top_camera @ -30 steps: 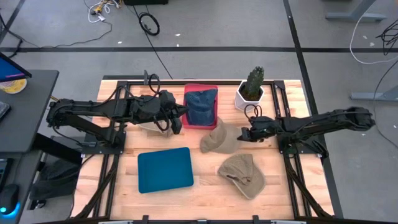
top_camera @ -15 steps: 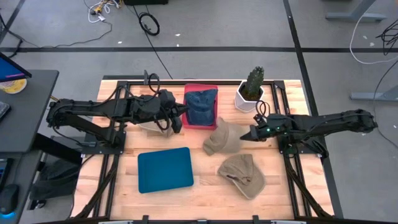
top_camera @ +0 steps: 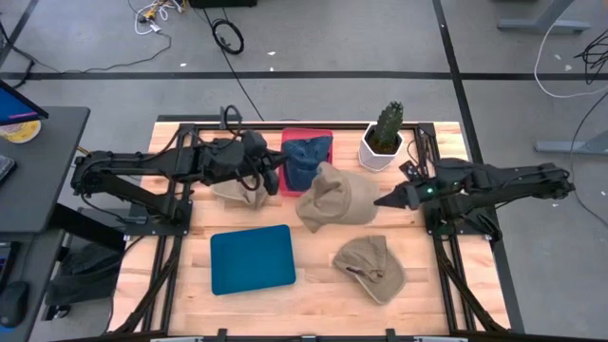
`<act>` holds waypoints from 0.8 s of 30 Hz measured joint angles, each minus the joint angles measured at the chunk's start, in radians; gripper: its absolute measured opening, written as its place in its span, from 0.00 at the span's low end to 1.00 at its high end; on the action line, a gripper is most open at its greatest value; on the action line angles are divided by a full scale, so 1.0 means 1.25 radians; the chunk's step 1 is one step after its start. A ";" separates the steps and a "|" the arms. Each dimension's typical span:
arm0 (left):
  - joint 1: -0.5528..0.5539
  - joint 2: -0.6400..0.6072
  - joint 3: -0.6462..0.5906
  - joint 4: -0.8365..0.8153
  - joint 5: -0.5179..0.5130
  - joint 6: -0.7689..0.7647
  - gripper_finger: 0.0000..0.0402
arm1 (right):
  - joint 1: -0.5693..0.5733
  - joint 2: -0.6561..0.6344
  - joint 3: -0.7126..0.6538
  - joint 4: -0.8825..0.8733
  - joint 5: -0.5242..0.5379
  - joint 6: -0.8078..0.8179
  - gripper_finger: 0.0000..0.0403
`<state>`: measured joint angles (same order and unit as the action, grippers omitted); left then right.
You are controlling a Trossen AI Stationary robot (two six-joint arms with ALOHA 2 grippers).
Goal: Pick & Place hat
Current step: Put the middle right brown cap into the blue bin
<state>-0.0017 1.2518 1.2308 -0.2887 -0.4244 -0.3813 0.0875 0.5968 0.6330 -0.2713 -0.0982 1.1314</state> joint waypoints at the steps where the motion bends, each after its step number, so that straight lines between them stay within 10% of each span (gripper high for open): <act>1: 0.000 0.000 0.000 0.008 0.000 -0.001 0.03 | 0.000 0.000 0.013 0.003 0.000 -0.025 0.00; 8: 0.019 0.000 0.001 0.038 0.025 -0.187 0.03 | 0.000 0.000 0.071 0.055 -0.011 -0.167 0.00; 17: 0.052 -0.002 0.001 0.096 0.287 -0.456 0.04 | 0.000 0.000 0.085 0.053 -0.012 -0.228 0.00; 24: 0.052 -0.003 0.001 0.097 0.369 -0.524 0.21 | 0.000 0.000 0.085 0.053 -0.012 -0.264 0.00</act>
<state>0.0635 1.2484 1.2316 -0.1679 0.0367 -1.0361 0.0872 0.5972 0.7391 -0.2047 -0.1135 0.8019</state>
